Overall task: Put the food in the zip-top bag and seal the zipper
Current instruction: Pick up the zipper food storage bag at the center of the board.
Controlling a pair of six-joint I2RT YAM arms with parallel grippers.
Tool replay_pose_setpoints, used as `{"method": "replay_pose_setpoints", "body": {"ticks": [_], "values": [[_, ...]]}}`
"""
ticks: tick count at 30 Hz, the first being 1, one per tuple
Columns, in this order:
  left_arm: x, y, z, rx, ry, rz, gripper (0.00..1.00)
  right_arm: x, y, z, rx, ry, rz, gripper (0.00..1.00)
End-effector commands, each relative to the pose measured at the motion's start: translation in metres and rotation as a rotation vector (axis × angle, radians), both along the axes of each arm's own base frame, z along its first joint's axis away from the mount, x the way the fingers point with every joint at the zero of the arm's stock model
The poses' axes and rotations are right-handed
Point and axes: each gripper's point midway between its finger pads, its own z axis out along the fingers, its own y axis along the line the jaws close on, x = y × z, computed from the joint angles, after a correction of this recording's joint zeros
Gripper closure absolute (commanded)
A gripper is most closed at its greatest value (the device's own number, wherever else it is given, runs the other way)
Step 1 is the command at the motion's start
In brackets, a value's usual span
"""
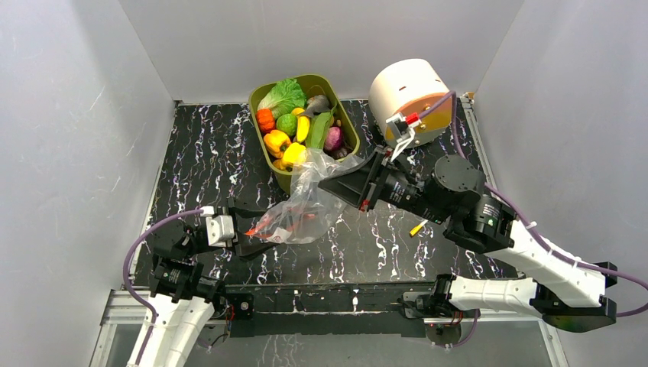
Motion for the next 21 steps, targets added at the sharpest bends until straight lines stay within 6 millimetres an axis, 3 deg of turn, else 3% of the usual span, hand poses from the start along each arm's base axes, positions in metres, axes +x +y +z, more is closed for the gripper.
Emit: {"method": "replay_pose_setpoints", "body": {"ticks": [1, 5, 8, 10, 15, 21], "values": [[-0.008, -0.002, 0.017, -0.009, -0.122, -0.04, 0.34, -0.012, 0.007, 0.033, 0.104, -0.032, 0.083, 1.0], [-0.014, -0.003, 0.02, 0.0, -0.14, -0.07, 0.37, -0.006, 0.008, 0.03, 0.063, -0.04, 0.052, 1.0], [-0.019, -0.003, 0.022, 0.01, -0.137, -0.085, 0.38, 0.022, -0.013, 0.019, -0.013, -0.058, -0.134, 1.0], [-0.021, -0.003, 0.022, 0.004, -0.12, -0.084, 0.38, 0.027, -0.025, 0.017, -0.036, -0.064, -0.184, 1.0], [-0.018, 0.003, 0.014, 0.007, -0.157, -0.007, 0.35, 0.001, -0.034, 0.03, -0.001, -0.097, -0.081, 1.0], [-0.016, 0.005, 0.022, 0.029, -0.19, 0.006, 0.35, -0.02, -0.039, 0.032, -0.001, -0.123, 0.016, 1.0]]}}
